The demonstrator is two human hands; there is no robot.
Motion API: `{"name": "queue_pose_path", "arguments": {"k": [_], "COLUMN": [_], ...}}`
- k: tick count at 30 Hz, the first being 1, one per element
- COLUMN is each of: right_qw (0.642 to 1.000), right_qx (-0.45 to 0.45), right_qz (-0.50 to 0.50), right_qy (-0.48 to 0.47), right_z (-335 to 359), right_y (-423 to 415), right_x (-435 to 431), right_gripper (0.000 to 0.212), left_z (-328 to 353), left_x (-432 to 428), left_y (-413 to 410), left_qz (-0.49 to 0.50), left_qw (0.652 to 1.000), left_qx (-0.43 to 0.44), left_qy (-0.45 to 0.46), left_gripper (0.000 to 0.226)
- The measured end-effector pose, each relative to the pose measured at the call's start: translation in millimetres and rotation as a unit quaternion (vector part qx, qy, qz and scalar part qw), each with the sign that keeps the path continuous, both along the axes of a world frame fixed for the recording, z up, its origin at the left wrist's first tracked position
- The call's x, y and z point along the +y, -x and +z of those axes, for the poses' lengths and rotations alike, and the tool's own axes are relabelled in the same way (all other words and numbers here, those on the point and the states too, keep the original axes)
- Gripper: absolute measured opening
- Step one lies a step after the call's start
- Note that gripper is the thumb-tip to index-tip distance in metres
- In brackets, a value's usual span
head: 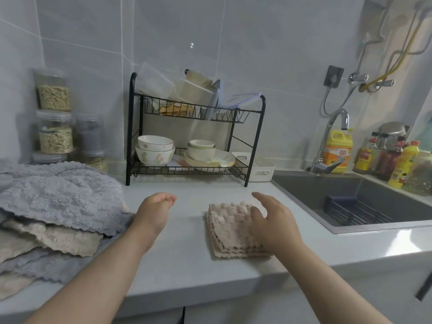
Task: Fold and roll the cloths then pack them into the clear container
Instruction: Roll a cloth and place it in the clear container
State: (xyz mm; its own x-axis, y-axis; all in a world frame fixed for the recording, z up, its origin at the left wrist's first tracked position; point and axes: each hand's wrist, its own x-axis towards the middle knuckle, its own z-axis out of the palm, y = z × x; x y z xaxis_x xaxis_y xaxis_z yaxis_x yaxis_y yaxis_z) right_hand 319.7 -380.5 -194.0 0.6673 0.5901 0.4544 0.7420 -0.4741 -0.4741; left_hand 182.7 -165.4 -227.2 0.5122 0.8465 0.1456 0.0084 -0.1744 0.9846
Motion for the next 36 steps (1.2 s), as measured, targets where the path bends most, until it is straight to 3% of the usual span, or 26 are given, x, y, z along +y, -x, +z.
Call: {"name": "queue_pose_path", "arguments": {"k": [5, 8, 11, 15, 18, 21, 23, 25, 27, 28, 31, 36], "right_qw": [0.973, 0.970, 0.971, 0.973, 0.974, 0.980, 0.989, 0.979, 0.945, 0.934, 0.926, 0.900], "right_qx": [0.036, 0.007, 0.000, 0.000, 0.012, 0.023, 0.071, 0.187, 0.295, 0.317, 0.317, 0.344], "right_qz": [0.096, 0.097, 0.109, 0.123, 0.125, 0.126, 0.106, 0.074, 0.065, 0.074, 0.106, 0.101], "right_qy": [0.204, 0.221, 0.213, 0.194, 0.187, 0.152, 0.075, -0.034, -0.125, -0.146, -0.175, -0.249], "right_z": [-17.4, -20.3, -19.1, -16.4, -16.2, -16.7, -18.9, -19.1, -17.3, -15.8, -15.3, -20.7], "right_y": [-13.5, -12.2, -9.3, -6.9, -6.9, -6.9, -9.6, -15.7, -21.6, -23.9, -24.0, -32.1], "right_x": [-2.3, -2.7, -4.4, -7.5, -9.1, -10.5, -12.5, -15.4, -17.7, -19.0, -18.2, -20.2], "right_gripper": [0.051, 0.052, 0.052, 0.051, 0.055, 0.058, 0.072, 0.079, 0.062, 0.042, 0.013, 0.025], "left_z": [-3.3, -3.4, 4.4, 24.6, 43.5, 55.4, 55.7, 52.4, 47.1, 41.8, 27.5, 22.1], "left_x": [-2.2, -6.1, -21.0, -33.2, -39.4, -42.1, -39.2, -33.5, -29.6, -28.6, -39.3, -54.0], "left_y": [-1.6, -4.2, -19.0, -63.8, -87.2, -94.0, -92.1, -84.9, -74.7, -70.4, -61.5, -51.4], "left_qz": [-0.027, -0.038, -0.072, -0.206, -0.277, -0.291, -0.292, -0.286, -0.290, -0.289, -0.267, -0.302], "left_qw": [0.999, 0.997, 0.982, 0.920, 0.827, 0.803, 0.829, 0.887, 0.934, 0.945, 0.956, 0.940], "left_qx": [0.021, 0.032, 0.072, 0.225, 0.383, 0.447, 0.429, 0.343, 0.210, 0.145, 0.008, -0.043], "left_qy": [-0.031, -0.057, -0.158, -0.245, -0.304, -0.267, -0.207, -0.116, 0.004, 0.050, 0.125, 0.154], "left_gripper": [0.025, 0.020, 0.020, 0.036, 0.020, 0.010, 0.009, 0.010, 0.020, 0.023, 0.022, 0.035]}}
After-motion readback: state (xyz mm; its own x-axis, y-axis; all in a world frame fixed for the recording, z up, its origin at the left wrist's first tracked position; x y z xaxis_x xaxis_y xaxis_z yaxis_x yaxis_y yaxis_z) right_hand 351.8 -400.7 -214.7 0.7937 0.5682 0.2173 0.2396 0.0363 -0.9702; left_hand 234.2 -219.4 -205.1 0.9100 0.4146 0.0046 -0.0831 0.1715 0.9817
